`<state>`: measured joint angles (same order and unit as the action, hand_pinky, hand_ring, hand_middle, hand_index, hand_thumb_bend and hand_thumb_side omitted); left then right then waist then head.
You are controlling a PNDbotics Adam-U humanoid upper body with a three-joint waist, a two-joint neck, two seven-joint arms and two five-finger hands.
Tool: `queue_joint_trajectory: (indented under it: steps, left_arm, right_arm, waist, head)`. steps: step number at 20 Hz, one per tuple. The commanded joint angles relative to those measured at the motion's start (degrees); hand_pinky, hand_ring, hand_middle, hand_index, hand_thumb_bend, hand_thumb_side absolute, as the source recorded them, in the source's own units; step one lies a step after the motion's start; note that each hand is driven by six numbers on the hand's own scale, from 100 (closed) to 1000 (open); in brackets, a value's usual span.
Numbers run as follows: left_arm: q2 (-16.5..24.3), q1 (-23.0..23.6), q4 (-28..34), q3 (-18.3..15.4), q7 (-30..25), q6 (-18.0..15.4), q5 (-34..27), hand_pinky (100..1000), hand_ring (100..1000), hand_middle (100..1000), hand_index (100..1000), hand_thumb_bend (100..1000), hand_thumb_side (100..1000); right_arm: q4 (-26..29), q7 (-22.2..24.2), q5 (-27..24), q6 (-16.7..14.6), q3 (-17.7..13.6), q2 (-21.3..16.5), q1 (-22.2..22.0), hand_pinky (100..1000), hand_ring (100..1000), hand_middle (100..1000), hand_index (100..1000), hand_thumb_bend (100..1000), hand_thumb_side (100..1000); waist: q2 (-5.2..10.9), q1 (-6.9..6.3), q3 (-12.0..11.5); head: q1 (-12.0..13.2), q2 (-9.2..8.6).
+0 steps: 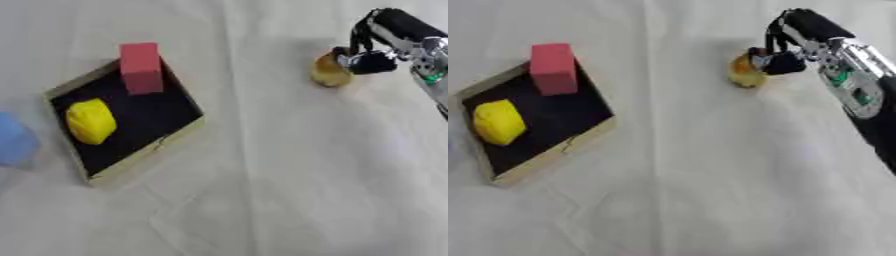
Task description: Pick up objects on the table and place them in the box.
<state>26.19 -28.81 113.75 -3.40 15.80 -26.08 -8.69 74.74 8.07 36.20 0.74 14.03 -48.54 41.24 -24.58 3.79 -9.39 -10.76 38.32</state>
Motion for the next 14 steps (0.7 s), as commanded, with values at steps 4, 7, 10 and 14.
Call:
queue_joint_trajectory:
  steps: [4, 7, 10, 14]
  left_arm:
    - [1.1, -0.3, 0.8, -0.3, -0.3, 0.1, -0.4, 705, 675, 623, 766, 100, 396]
    - [1.3, 0.0, 0.8, -0.4, -0.3, 0.2, -0.3, 706, 675, 624, 766, 100, 391]
    - [1.5, 0.2, 0.8, -0.4, -0.2, 0.2, -0.2, 706, 676, 624, 766, 100, 389]
    - [1.6, 0.5, 0.8, -0.4, -0.2, 0.3, -0.1, 706, 676, 624, 766, 100, 388]
  right_arm:
    - [4.8, -0.2, -3.1, 0.2, -0.3, -3.0, -0.2, 821, 635, 353, 510, 100, 461]
    - [7.2, 0.6, -5.2, 2.1, -1.1, -3.7, -0.4, 826, 705, 448, 618, 111, 443]
    - [11.3, 2.5, -8.4, 4.6, -2.5, -5.1, -0.7, 836, 761, 520, 704, 137, 415]
    - [17.8, 7.1, -12.4, 7.0, -3.9, -7.8, -1.1, 862, 841, 646, 817, 198, 399]
  waist:
    - [1.83, -0.38, 0.5]
    - [2.26, -0.44, 0.7]
    - [2.62, -0.46, 0.9]
    - [3.09, -0.37, 1.4]
  head:
    - [-0.2, 0.58]
    - [-0.2, 0.82]
    - [0.1, 1.09]
    - [0.2, 1.68]
